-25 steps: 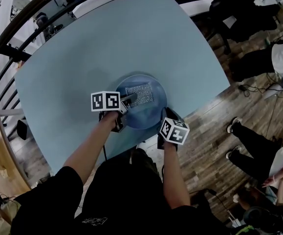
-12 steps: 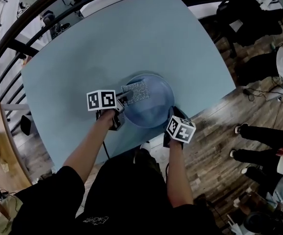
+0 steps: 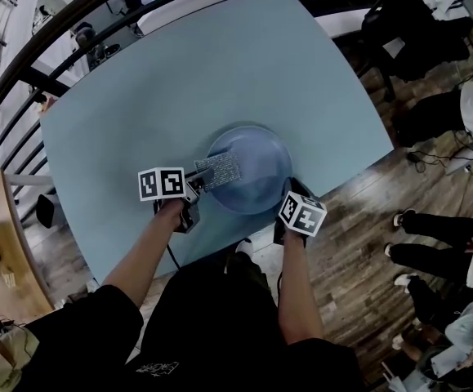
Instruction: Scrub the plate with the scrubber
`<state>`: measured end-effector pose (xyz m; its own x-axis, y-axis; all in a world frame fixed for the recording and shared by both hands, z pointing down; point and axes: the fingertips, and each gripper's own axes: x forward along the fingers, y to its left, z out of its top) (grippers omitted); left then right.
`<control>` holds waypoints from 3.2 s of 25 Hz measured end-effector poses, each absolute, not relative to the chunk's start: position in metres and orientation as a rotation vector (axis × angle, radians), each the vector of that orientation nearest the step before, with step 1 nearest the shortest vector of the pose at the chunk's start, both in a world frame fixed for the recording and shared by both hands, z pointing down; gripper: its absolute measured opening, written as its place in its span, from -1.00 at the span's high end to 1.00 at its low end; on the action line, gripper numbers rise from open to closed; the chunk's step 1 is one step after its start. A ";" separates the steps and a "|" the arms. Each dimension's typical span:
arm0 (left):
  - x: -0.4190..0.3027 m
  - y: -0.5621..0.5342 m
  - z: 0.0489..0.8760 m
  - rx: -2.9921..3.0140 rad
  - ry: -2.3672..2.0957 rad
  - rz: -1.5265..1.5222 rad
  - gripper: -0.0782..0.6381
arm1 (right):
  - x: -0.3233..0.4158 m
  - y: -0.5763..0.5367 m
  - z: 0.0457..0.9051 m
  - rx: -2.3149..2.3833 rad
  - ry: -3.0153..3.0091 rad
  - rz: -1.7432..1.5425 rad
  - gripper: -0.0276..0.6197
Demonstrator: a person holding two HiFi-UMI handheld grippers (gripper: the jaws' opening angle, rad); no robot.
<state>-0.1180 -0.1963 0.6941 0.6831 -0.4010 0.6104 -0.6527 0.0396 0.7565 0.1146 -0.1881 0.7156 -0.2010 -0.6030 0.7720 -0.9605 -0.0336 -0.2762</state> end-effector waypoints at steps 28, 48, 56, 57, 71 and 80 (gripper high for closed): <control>-0.045 -0.155 0.695 1.676 -0.666 0.437 0.53 | 0.116 -0.187 0.715 1.705 -1.778 1.108 0.84; -0.008 -0.197 0.696 1.698 -0.644 0.391 0.53 | 0.114 -0.191 0.712 1.669 -1.778 1.087 0.84; -0.019 -0.219 0.696 1.685 -0.691 0.342 0.53 | 0.112 -0.192 0.713 1.666 -1.776 1.089 0.84; -0.021 -0.221 0.696 1.685 -0.700 0.337 0.53 | 0.112 -0.192 0.713 1.666 -1.776 1.089 0.84; -0.072 -0.243 0.692 1.660 -0.820 0.289 0.53 | 0.112 -0.194 0.712 1.661 -1.775 1.086 0.84; -0.099 -0.239 0.687 1.646 -0.877 0.282 0.53 | 0.114 -0.194 0.711 1.659 -1.772 1.081 0.84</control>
<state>-0.0992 -0.2393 0.6872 0.6876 -0.3892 0.6130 -0.6736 -0.0268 0.7386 0.1144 -0.1944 0.7109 -0.1504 -0.5957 0.7890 -0.9741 -0.0468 -0.2210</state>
